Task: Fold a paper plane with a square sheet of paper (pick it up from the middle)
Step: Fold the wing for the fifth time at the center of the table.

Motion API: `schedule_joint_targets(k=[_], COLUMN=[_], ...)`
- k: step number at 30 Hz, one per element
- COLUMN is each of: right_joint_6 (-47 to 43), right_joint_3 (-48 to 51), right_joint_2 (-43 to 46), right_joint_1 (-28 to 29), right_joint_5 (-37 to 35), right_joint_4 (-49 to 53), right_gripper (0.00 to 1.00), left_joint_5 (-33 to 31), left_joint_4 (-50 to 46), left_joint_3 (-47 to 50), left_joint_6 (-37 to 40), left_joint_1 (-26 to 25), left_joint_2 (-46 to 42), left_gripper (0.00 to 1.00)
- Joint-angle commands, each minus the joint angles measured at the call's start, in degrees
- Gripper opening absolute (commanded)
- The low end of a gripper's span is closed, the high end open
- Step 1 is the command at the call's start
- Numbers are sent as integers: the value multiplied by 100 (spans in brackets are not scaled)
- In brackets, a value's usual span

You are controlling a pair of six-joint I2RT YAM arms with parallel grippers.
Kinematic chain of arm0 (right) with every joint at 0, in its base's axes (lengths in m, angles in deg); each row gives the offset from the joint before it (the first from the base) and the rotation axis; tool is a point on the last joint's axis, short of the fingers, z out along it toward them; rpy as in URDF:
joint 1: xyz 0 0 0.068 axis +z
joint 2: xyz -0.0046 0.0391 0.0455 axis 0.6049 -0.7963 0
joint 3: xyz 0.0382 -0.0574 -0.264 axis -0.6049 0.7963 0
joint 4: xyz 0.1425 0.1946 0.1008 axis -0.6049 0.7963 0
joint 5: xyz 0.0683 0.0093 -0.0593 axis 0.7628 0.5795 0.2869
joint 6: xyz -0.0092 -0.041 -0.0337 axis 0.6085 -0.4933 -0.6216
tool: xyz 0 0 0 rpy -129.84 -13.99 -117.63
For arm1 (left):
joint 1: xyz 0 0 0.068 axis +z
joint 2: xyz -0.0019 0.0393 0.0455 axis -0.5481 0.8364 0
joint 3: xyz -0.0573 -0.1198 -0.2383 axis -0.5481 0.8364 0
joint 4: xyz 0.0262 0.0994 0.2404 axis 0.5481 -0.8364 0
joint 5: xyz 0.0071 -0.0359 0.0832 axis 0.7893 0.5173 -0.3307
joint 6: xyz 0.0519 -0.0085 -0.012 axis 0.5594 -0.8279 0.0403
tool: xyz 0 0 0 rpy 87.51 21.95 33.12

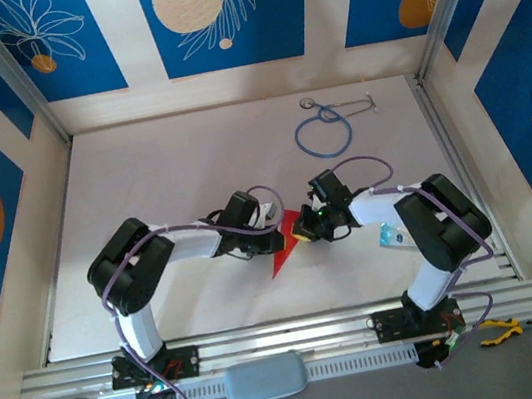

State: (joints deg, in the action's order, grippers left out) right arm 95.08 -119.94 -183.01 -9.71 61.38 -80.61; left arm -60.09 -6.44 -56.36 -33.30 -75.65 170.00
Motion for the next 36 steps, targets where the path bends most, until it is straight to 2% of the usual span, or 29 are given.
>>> schedule_joint_targets(k=[1, 5, 7, 13, 18, 24, 31, 36], right_joint_6=[-286, -505, -690, -822, -893, -1008, -870, -824], right_joint_3=[149, 444, 588, 584, 421, 410, 568, 444], right_joint_2=[457, 946, 1085, 798, 503, 232, 40, 2], right_joint_1=[-197, -388, -413, -238, 109, 168, -289, -550], right_joint_5=[-173, -81, 241, 846, 680, 468, 222, 23], right_joint_4=[345, 82, -248, -777, -775, -739, -981, -741], right_gripper=[12, 14, 13, 8, 7, 6, 6, 6], left_joint_5=[-48, 52, 92, 71, 24, 22, 31, -12], left_joint_4=[-685, -713, -761, -857, -946, -978, -994, -1038], left_joint_3=[376, 484, 465, 346, 274, 298, 374, 414], left_joint_6=[312, 439, 506, 519, 523, 544, 600, 632], left_joint_1=[43, 33, 39, 35, 36, 32, 40, 32], left_joint_2=[97, 42, 48, 75, 59, 42, 42, 48], left_gripper=[0, 0, 0, 0, 0, 0, 0, 0])
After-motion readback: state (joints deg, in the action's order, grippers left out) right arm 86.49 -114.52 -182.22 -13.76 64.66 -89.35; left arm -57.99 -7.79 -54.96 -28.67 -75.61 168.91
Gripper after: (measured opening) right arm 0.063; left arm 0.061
